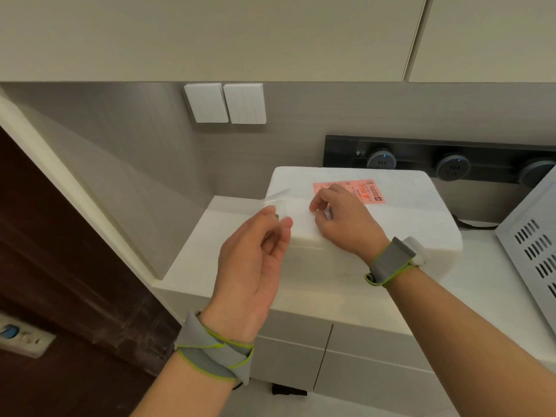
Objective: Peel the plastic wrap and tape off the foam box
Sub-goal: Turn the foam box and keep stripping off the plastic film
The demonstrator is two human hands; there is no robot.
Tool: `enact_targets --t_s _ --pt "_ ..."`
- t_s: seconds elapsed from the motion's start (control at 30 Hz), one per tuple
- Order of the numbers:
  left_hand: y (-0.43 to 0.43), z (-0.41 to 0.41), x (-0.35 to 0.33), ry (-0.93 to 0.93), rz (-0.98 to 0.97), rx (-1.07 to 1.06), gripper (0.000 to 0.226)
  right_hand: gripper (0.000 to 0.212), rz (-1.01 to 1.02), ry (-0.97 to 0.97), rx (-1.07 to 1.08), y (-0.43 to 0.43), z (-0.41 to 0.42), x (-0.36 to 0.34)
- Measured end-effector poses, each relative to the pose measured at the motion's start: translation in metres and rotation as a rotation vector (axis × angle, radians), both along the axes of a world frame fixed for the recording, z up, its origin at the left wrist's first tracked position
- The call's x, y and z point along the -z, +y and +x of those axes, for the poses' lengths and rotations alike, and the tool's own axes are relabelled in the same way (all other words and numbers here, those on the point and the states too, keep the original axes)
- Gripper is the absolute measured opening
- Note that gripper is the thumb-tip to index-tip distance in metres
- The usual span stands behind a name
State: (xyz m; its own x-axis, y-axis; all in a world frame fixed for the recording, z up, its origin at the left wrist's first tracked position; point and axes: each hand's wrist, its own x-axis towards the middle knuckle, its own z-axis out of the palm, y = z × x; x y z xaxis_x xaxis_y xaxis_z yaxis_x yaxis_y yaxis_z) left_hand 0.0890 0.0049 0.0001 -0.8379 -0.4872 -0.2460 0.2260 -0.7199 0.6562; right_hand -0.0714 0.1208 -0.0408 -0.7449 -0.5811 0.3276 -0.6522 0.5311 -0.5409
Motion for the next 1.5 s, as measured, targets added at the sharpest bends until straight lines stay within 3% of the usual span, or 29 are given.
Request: enact_targets --t_s 0.23,0.37,0.43,0.53,0.6,0.83,0.97,1.07,1.23,1.4,1.5 --pt "0.013 0.016 0.006 -0.023 -0.245 0.135 0.035 0.018 0.102 0.079 -0.017 0.002 0.013 -0.009" --pt "0.015 0.022 0.013 -0.024 -0.352 0.21 0.04 0.024 0.128 0.011 -0.031 0.013 0.029 -0.025" --pt "0.016 0.024 0.018 -0.005 -0.373 0.246 0.04 0.021 -0.131 -0.159 0.014 0.024 0.049 -0.027" --pt "0.02 0.028 0.027 0.018 -0.395 0.288 0.04 0.033 -0.607 -0.751 -0.025 0.04 0.088 -0.022" --pt "0.029 0.029 0.039 0.031 -0.409 0.339 0.038 0.035 -0.682 -0.963 -0.04 0.049 0.11 -0.008" --pt "0.062 0.039 0.088 -0.093 -0.536 0.503 0.027 0.01 -0.858 -0.874 0.246 0.084 0.154 0.039" --pt "0.075 0.032 0.112 -0.298 -0.68 0.644 0.028 0.01 -0.761 -0.86 0.319 0.111 0.164 0.061" --pt "0.082 0.017 0.125 -0.35 -0.554 0.726 0.029 0.011 -0.644 -0.914 0.334 0.131 0.163 0.077" --pt "0.108 -0.004 0.145 -0.37 -0.664 0.652 0.004 0.011 -0.599 -0.961 0.363 0.159 0.159 0.101" --pt "0.137 -0.023 0.156 -0.373 -0.645 0.603 0.005 0.015 -0.78 -1.118 0.432 0.18 0.156 0.123" --pt "0.151 -0.035 0.16 -0.377 -0.717 0.583 0.005 0.018 -0.809 -1.098 0.498 0.187 0.152 0.132"
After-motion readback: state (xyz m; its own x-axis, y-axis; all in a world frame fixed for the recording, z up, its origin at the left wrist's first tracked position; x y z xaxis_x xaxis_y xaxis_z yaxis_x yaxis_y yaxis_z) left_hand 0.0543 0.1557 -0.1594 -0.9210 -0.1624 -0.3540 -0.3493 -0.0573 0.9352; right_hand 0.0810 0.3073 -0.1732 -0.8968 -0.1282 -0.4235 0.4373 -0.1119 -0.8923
